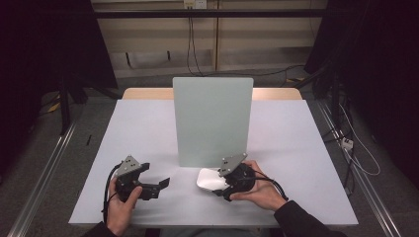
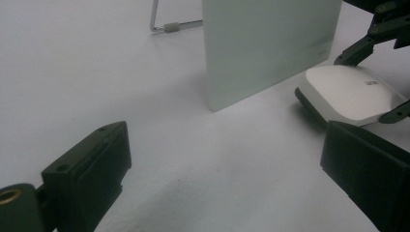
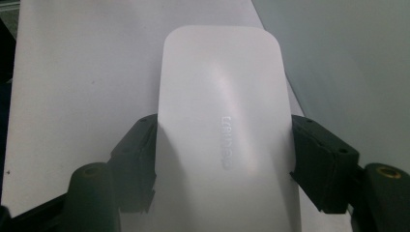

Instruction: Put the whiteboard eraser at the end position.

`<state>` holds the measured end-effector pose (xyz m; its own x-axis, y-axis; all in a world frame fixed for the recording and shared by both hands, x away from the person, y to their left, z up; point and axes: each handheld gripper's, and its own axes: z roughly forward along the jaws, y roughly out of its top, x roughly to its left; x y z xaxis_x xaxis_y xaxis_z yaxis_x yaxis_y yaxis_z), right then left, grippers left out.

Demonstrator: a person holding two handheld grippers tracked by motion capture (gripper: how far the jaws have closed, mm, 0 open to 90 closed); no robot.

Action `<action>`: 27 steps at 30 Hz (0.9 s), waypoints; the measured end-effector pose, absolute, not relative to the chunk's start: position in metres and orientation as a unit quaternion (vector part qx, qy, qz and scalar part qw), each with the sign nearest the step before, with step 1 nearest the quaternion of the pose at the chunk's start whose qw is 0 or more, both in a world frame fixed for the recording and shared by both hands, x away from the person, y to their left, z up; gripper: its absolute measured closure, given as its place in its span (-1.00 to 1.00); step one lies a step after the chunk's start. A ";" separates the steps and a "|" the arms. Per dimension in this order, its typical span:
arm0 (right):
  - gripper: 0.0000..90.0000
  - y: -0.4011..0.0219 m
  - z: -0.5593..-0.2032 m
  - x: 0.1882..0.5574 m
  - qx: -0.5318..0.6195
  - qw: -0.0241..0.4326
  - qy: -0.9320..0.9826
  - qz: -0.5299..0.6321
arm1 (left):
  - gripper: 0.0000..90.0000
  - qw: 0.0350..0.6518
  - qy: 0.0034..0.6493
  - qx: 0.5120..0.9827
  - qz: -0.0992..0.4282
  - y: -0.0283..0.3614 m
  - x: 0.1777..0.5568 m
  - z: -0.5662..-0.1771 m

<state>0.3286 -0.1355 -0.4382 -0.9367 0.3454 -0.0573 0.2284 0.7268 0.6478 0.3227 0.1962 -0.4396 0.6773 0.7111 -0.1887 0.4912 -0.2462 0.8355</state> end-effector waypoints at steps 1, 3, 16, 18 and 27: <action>-0.30 -0.135 -0.439 0.329 0.153 0.087 0.926 0.334 | -0.91 0.478 0.384 0.781 0.115 0.196 0.323 -0.440; -0.30 -0.134 -0.440 0.329 0.155 0.086 0.926 0.333 | -0.91 0.479 0.384 0.781 0.115 0.196 0.323 -0.439; -0.31 -0.135 -0.446 0.330 0.170 0.083 0.921 0.341 | -0.91 0.479 0.384 0.781 0.114 0.196 0.323 -0.439; -0.31 -0.135 -0.447 0.330 0.175 0.079 0.919 0.344 | -0.91 0.478 0.383 0.782 0.115 0.196 0.323 -0.439; -0.33 -0.135 -0.447 0.330 0.181 0.080 0.918 0.344 | -0.91 0.478 0.386 0.780 0.117 0.196 0.323 -0.439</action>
<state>0.3297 -0.1348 -0.4469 -0.9220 0.3865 -0.0216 0.2770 0.6976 0.6607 0.3228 0.1964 -0.4392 0.6745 0.7141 -0.1872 0.4908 -0.2443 0.8363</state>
